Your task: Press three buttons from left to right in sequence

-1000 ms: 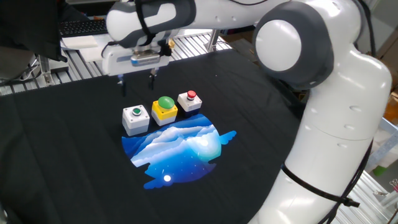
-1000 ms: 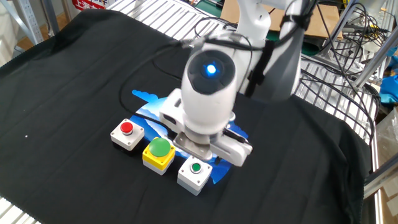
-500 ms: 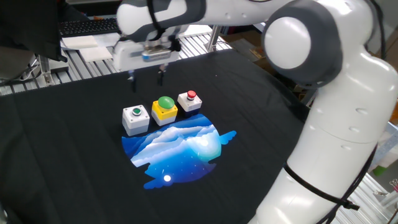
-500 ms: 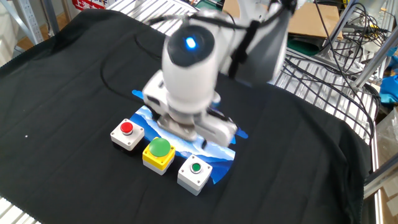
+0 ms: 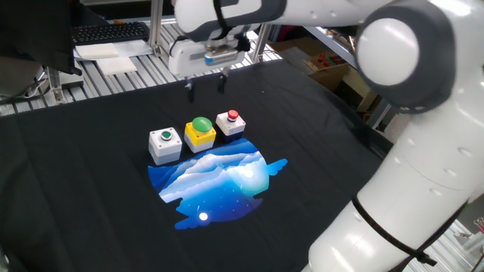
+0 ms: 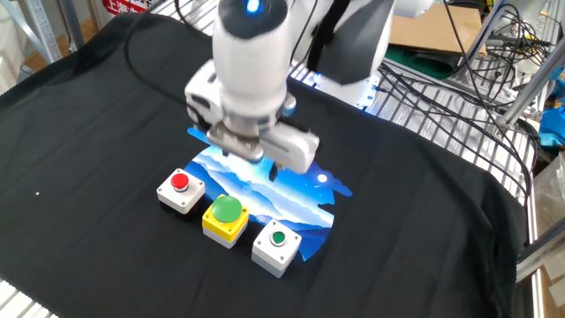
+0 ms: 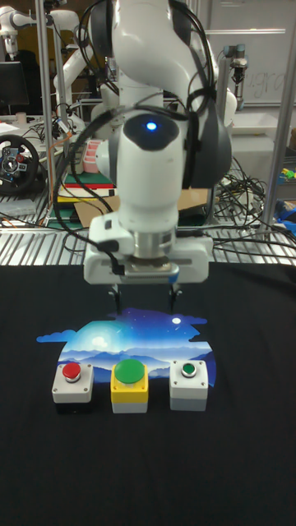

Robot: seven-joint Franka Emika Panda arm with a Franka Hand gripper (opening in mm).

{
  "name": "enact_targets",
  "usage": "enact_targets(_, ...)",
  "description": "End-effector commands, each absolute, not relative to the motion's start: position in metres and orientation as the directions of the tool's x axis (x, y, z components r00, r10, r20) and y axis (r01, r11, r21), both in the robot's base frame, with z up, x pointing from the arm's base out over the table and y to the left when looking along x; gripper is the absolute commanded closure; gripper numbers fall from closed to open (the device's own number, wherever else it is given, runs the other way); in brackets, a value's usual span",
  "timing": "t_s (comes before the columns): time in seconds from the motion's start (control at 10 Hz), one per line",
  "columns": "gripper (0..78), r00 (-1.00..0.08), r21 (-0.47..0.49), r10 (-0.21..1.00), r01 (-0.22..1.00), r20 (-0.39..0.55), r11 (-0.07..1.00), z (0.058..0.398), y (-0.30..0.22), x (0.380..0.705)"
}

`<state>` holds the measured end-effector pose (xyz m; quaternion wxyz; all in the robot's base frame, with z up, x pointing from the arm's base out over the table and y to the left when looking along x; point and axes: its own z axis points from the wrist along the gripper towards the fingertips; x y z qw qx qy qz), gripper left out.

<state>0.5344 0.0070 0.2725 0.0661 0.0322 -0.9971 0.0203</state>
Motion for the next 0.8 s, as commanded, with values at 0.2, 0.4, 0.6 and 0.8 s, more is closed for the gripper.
enact_targets(0.2,0.1,-0.996,-0.005,-0.088,-0.088,0.029,0.996,0.302,-0.009,0.536)
enact_targets(0.4,0.1,-0.994,-0.007,-0.110,-0.110,0.022,0.994,0.312,-0.017,0.538)
enact_targets(0.6,0.1,-0.995,-0.010,-0.100,-0.100,-0.020,0.995,0.315,-0.017,0.538)
enact_targets(0.8,0.1,-0.994,-0.008,-0.101,-0.100,-0.032,0.995,0.315,-0.017,0.538)
